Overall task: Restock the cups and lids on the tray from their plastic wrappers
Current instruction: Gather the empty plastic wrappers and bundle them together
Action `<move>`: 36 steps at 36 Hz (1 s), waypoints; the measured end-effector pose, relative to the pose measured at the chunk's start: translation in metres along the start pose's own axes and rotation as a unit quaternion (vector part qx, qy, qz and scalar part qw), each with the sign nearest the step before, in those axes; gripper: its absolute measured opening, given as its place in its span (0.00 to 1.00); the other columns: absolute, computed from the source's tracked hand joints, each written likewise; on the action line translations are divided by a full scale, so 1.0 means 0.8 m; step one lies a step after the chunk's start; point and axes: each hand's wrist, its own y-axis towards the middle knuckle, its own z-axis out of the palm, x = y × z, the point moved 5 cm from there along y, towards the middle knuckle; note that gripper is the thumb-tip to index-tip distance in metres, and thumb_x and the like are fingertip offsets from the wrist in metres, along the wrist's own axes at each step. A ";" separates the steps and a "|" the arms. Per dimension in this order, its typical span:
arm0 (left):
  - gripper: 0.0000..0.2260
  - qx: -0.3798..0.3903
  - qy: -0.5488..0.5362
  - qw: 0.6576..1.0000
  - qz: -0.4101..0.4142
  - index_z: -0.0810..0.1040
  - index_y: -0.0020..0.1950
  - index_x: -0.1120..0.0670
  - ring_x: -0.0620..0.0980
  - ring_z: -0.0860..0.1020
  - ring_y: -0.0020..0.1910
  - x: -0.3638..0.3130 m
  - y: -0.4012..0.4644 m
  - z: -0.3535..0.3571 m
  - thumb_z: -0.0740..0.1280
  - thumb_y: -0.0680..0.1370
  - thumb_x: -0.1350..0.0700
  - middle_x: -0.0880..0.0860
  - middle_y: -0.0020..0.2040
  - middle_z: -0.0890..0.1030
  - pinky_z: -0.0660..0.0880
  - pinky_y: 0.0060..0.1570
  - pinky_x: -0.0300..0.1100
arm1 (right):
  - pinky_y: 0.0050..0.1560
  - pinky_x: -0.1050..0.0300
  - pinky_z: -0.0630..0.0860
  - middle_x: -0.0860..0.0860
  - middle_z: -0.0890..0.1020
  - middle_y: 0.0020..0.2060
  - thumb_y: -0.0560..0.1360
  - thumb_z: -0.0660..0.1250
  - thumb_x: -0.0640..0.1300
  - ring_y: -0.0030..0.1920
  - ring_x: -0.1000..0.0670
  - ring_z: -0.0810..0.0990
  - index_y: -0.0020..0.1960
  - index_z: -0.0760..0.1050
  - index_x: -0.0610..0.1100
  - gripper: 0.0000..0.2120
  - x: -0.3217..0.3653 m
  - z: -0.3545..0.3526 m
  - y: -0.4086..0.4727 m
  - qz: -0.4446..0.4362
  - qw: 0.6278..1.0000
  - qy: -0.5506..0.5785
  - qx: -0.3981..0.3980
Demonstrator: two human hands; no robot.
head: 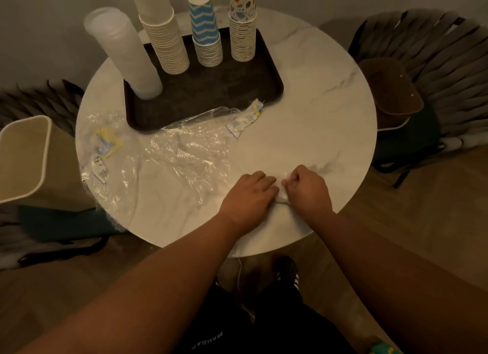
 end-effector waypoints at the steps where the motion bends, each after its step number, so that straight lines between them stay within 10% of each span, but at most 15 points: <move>1: 0.15 0.033 0.019 0.999 0.012 0.83 0.54 0.57 0.58 0.79 0.53 -0.003 -0.002 0.004 0.63 0.74 0.52 0.57 0.55 0.83 0.77 0.47 0.48 | 0.41 0.55 0.65 0.47 0.77 0.40 0.77 0.67 0.45 0.42 0.45 0.75 0.44 0.70 0.44 0.07 -0.002 -0.001 0.000 0.004 1.000 0.008 -0.004; 11: 0.05 0.124 -0.002 0.986 -0.113 0.76 0.45 0.53 0.58 0.78 0.41 0.012 0.032 -0.010 0.62 0.76 0.60 0.53 0.40 0.81 0.64 0.50 0.48 | 0.40 0.54 0.65 0.48 0.75 0.29 0.82 0.52 0.61 0.33 0.49 0.72 0.36 0.77 0.38 0.31 -0.024 -0.033 -0.013 0.091 0.996 -0.018 -0.010; 15: 0.06 0.000 -0.061 0.980 -0.190 0.75 0.36 0.55 0.58 0.74 0.26 0.020 0.051 -0.036 0.63 0.73 0.61 0.54 0.28 0.77 0.71 0.40 0.48 | 0.45 0.44 0.82 0.42 0.84 0.39 0.80 0.61 0.59 0.38 0.45 0.83 0.45 0.81 0.40 0.24 -0.003 -0.019 -0.021 0.137 0.941 0.308 0.040; 23: 0.17 -0.052 -0.170 0.973 -0.148 0.82 0.57 0.58 0.58 0.79 0.50 0.012 0.061 -0.075 0.58 0.78 0.54 0.55 0.53 0.84 0.72 0.55 0.48 | 0.38 0.59 0.79 0.41 0.84 0.46 0.81 0.64 0.45 0.43 0.48 0.85 0.55 0.79 0.35 0.13 0.047 -0.034 0.018 0.124 0.879 0.459 0.037; 28: 0.15 -0.075 -0.289 0.895 -0.332 0.78 0.68 0.54 0.51 0.72 0.68 0.050 0.057 -0.107 0.63 0.82 0.53 0.54 0.69 0.75 0.65 0.67 0.39 | 0.39 0.51 0.80 0.42 0.83 0.53 0.80 0.63 0.44 0.51 0.43 0.83 0.63 0.74 0.41 0.13 0.077 -0.038 0.032 0.120 0.841 0.509 0.137; 33: 0.15 -0.122 -0.504 0.715 -0.469 0.78 0.66 0.51 0.50 0.82 0.54 0.076 0.035 -0.130 0.67 0.80 0.56 0.53 0.59 0.82 0.81 0.54 0.51 | 0.57 0.38 0.79 0.43 0.83 0.56 0.80 0.65 0.48 0.57 0.41 0.82 0.64 0.73 0.44 0.15 0.133 -0.032 0.039 0.080 0.828 0.511 0.216; 36: 0.14 -0.153 -0.469 0.710 -0.502 0.79 0.65 0.51 0.50 0.82 0.52 0.099 0.012 -0.154 0.67 0.80 0.57 0.52 0.58 0.83 0.81 0.54 0.52 | 0.52 0.46 0.81 0.45 0.84 0.51 0.79 0.65 0.49 0.51 0.45 0.84 0.62 0.74 0.46 0.13 0.175 -0.026 0.041 0.041 0.835 0.488 0.253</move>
